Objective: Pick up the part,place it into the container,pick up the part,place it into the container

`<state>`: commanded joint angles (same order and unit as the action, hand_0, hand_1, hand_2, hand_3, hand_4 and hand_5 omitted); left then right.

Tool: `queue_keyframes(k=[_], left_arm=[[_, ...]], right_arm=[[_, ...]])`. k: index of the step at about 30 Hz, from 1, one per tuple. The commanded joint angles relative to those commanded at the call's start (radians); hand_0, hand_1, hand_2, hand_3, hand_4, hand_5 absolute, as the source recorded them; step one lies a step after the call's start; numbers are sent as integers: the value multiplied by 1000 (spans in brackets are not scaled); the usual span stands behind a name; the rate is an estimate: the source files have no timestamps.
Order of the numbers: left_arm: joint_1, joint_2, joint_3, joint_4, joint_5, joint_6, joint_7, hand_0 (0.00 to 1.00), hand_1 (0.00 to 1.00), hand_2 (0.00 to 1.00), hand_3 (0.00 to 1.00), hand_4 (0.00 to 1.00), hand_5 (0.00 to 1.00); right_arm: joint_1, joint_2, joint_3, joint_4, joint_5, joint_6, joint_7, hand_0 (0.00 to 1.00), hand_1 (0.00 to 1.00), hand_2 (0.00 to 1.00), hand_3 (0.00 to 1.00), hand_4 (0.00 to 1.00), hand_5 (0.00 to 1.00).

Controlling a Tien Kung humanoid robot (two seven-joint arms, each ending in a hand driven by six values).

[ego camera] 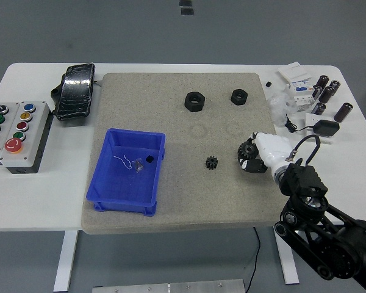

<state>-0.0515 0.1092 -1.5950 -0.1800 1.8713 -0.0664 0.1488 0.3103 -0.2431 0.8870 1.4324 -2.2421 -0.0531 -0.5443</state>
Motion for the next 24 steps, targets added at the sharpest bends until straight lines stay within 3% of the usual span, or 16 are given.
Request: queue_keyframes(k=[6,7,8,13,14,19,20,24], left_arm=[[0,0,-6,0,8,-1,2,662,571,576,626,701,400],[-1,0,-6,0,8,-1,2,662,571,576,626,701,400],[-2,0,-5,0,8,-1,3,662,572,576,626,702,401],[-6,1,0,0,6,-3,4,662,572,576,626,702,401],[-6,1,0,0,6,-3,4,662,572,576,627,703,401],[-4,1,-6,0,14,-4,9,662,572,576,627,703,401],[-4,1,-8,0,15,-4,9,662,572,577,627,703,401],[-4,2,-7,0,16,-4,10,662,572,577,627,703,401]], right_arm=[[87,10,-99,18,87,-56,83,313,455,314,350,175,68],[108,18,-122,19,113,-67,106,313,455,314,350,175,68],[130,27,-145,20,138,-80,129,392,495,349,358,199,36],[231,68,-257,25,256,-127,231,392,495,349,358,199,36],[248,72,-277,25,276,-126,245,549,636,589,409,284,2],[322,89,-390,14,351,-92,284,549,636,589,409,284,2],[333,91,-412,10,354,-80,286,637,674,634,498,355,2],[357,102,-453,-8,302,-5,251,637,674,634,498,355,2]])
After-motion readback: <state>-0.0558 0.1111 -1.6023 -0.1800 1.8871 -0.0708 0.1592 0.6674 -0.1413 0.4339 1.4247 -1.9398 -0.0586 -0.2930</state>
